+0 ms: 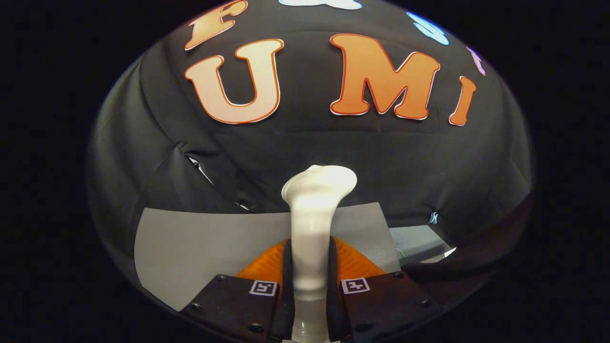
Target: Iron the clothes twice with a garment steamer, once on the left side and once on the right side.
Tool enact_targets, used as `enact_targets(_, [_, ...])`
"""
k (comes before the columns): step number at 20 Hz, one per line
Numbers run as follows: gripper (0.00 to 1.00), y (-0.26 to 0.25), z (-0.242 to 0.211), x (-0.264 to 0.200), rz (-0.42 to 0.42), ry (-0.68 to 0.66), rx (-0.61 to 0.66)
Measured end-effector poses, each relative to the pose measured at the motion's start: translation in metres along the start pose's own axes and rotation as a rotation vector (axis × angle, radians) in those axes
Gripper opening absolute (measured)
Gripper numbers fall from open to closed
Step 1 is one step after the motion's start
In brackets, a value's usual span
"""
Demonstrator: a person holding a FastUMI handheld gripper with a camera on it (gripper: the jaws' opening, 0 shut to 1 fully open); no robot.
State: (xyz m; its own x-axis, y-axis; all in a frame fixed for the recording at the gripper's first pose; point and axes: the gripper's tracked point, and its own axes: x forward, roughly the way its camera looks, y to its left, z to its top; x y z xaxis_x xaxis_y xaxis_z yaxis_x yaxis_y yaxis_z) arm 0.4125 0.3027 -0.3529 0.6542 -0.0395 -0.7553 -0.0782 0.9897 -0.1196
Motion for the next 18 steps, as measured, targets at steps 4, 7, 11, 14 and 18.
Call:
enact_targets(4, [0.35, 0.011, 0.014, -0.05, 0.053, -0.109, -0.027])
enact_targets(7, [0.34, 0.023, 0.008, -0.091, 0.12, -0.159, -0.041])
enact_targets(11, [0.34, 0.039, -0.003, -0.151, 0.213, -0.234, -0.069])
enact_targets(14, [0.34, 0.041, -0.006, -0.194, 0.253, -0.296, -0.079])
enact_targets(18, [0.34, 0.037, -0.012, -0.255, 0.301, -0.388, -0.07])
